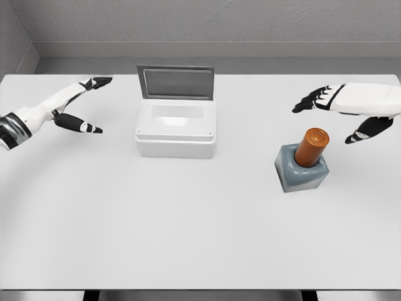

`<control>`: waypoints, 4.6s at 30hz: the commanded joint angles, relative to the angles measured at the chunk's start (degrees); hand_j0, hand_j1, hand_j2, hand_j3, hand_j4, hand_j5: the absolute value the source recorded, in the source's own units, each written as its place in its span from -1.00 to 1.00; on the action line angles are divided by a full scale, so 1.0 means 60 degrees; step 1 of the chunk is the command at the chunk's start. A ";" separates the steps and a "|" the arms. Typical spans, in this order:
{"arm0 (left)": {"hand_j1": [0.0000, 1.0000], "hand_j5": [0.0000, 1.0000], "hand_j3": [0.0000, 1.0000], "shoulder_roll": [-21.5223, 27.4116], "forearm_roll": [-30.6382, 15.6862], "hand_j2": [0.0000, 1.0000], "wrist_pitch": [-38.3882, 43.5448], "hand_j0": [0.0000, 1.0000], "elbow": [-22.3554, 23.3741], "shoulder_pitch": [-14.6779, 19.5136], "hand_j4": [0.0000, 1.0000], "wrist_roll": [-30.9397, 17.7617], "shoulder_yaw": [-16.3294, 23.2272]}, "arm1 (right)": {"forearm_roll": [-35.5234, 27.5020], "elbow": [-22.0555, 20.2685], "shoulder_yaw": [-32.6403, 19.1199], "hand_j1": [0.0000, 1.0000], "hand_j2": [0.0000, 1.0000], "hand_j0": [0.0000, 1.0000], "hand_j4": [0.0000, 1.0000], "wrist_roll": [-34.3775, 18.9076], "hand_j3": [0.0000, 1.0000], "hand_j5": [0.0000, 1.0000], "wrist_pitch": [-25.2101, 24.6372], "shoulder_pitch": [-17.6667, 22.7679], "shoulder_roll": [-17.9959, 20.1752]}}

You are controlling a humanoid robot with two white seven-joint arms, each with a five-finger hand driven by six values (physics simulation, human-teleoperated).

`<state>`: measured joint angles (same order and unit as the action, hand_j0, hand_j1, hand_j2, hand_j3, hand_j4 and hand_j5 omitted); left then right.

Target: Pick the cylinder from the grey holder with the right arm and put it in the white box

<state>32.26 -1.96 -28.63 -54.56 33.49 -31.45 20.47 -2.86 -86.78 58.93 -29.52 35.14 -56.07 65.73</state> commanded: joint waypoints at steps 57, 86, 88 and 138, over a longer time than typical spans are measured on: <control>1.00 1.00 1.00 -0.1114 0.0018 1.00 0.0026 1.00 0.2589 0.1670 1.00 -0.0592 0.0061 | 0.0858 0.0225 0.0535 0.62 0.62 0.62 0.62 -0.0676 0.62 0.62 -0.0023 -0.0044 -0.0965; 1.00 1.00 1.00 -0.1129 0.0019 1.00 0.0026 1.00 0.2633 0.1670 1.00 -0.0592 0.0061 | 0.0858 0.0167 0.0491 -0.20 -0.20 -0.20 -0.20 -0.0676 -0.20 -0.20 -0.0023 -0.0044 -0.0921; 1.00 1.00 1.00 -0.1100 0.0019 1.00 0.0026 1.00 0.2619 0.1670 1.00 -0.0592 0.0061 | 0.0843 0.0152 0.0461 -0.20 -0.20 -0.20 -0.20 -0.0676 -0.20 -0.20 -0.0023 -0.0234 -0.0892; 1.00 1.00 1.00 -0.1143 0.0004 1.00 0.0026 1.00 0.2501 0.1640 1.00 -0.0592 0.0031 | 0.0989 -0.0624 0.0813 -0.25 -0.25 -0.25 -0.25 -0.0913 -0.25 -0.25 -0.0023 -0.2388 -0.2884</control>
<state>25.37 -1.51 -28.57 -39.48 43.33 -35.02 20.74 3.19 -90.58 63.66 -35.01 35.19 -70.40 49.32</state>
